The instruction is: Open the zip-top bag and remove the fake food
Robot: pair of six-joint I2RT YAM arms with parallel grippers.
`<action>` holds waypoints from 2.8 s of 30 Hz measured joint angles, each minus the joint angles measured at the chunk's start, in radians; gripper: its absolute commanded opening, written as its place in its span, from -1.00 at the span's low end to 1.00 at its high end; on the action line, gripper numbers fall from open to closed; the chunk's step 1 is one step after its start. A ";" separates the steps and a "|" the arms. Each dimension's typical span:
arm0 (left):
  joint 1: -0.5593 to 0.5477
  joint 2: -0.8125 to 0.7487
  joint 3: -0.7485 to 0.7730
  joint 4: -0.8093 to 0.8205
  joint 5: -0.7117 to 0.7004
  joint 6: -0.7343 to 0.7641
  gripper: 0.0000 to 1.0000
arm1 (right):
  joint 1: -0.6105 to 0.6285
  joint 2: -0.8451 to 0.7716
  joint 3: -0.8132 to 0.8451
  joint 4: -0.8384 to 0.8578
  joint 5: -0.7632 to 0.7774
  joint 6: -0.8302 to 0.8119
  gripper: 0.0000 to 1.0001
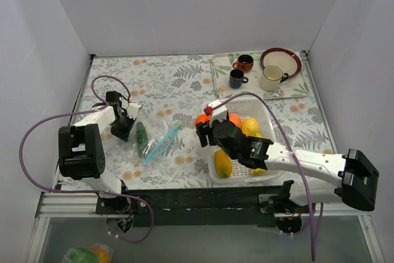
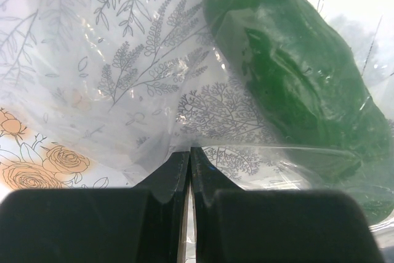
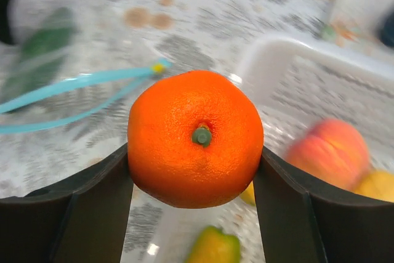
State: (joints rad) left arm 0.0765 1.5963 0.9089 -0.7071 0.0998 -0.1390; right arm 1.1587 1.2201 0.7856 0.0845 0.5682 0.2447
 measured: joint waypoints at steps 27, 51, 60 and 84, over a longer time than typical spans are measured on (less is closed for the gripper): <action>0.000 0.005 0.005 -0.003 -0.001 -0.018 -1.00 | 0.117 0.242 0.146 -0.064 -0.002 -0.121 -0.97; 0.000 0.005 0.006 -0.003 -0.003 -0.018 -1.00 | 0.055 0.694 0.444 0.126 -0.370 -0.134 -0.97; 0.000 0.005 0.006 -0.003 -0.003 -0.018 -1.00 | 0.056 0.672 0.372 0.155 -0.381 -0.108 -0.97; 0.000 0.005 0.006 -0.003 -0.005 -0.018 -1.00 | 0.056 0.537 0.180 0.231 -0.336 -0.085 -0.97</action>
State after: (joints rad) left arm 0.0765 1.6016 0.9150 -0.7101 0.0948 -0.1570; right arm 1.2148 1.7576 0.9653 0.3153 0.2325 0.1596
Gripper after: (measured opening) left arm 0.009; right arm 0.021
